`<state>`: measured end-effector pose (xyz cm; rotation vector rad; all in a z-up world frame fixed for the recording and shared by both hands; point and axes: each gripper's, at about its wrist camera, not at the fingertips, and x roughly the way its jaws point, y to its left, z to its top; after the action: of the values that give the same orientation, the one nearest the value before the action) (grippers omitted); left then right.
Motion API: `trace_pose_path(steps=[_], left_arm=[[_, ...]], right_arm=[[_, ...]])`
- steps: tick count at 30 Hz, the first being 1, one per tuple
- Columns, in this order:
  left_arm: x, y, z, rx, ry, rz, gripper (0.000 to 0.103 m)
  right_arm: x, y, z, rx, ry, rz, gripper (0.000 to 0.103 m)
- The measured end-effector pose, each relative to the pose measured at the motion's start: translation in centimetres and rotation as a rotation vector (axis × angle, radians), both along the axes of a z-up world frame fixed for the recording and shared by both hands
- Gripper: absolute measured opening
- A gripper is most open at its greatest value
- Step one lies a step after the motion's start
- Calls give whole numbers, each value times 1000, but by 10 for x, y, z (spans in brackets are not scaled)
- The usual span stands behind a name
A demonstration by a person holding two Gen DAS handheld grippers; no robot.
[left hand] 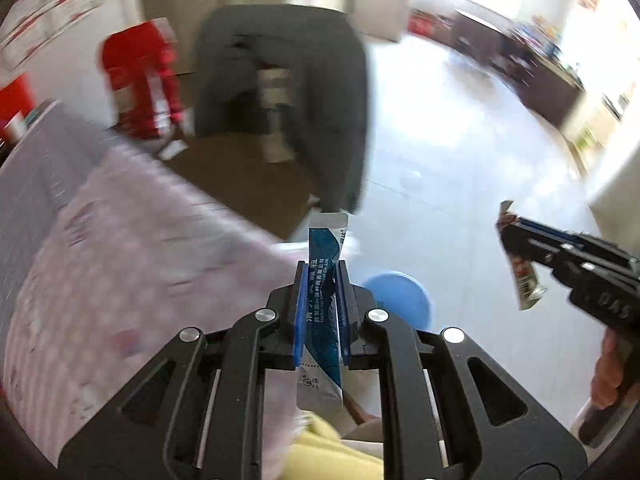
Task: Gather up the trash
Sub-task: 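Carry the blue packet and candy wrapper to the blue bucket and open both tools, then move both open tools back over the red paper box on the table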
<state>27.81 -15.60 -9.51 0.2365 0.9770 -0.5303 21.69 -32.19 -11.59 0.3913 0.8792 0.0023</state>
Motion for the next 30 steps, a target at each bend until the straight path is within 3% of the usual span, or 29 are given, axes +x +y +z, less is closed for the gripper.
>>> trace_pose_path(steps=[3, 6, 10, 13, 18, 22, 23, 24, 25, 30], left_arm=[[-6, -44, -16, 25, 33, -75, 14], [-15, -86, -36, 56, 69, -154, 14], [-21, -122, -60, 117, 95, -193, 20], [-22, -143, -79, 161, 134, -207, 74], [-21, -143, -84, 167, 129, -196, 74], [-17, -125, -79, 179, 106, -142, 74], [-15, -118, -76, 175, 102, -128, 74], [-15, -112, -74, 173, 97, -119, 74], [-16, -107, -71, 174, 89, -112, 74], [-17, -78, -57, 140, 62, -71, 74]], right_arm=[[-33, -43, -30, 30, 37, -163, 19], [-55, -74, -60, 107, 85, -254, 19], [-76, -103, -91, 123, 149, -358, 19], [-86, -116, -108, 139, 181, -409, 19], [-81, -119, -127, 139, 232, -404, 19], [-61, -111, -132, 127, 242, -317, 22], [-53, -106, -131, 102, 253, -297, 35], [-50, -105, -130, 88, 263, -298, 61], [-47, -102, -128, 66, 265, -312, 70], [-43, -85, -118, 55, 219, -279, 74]])
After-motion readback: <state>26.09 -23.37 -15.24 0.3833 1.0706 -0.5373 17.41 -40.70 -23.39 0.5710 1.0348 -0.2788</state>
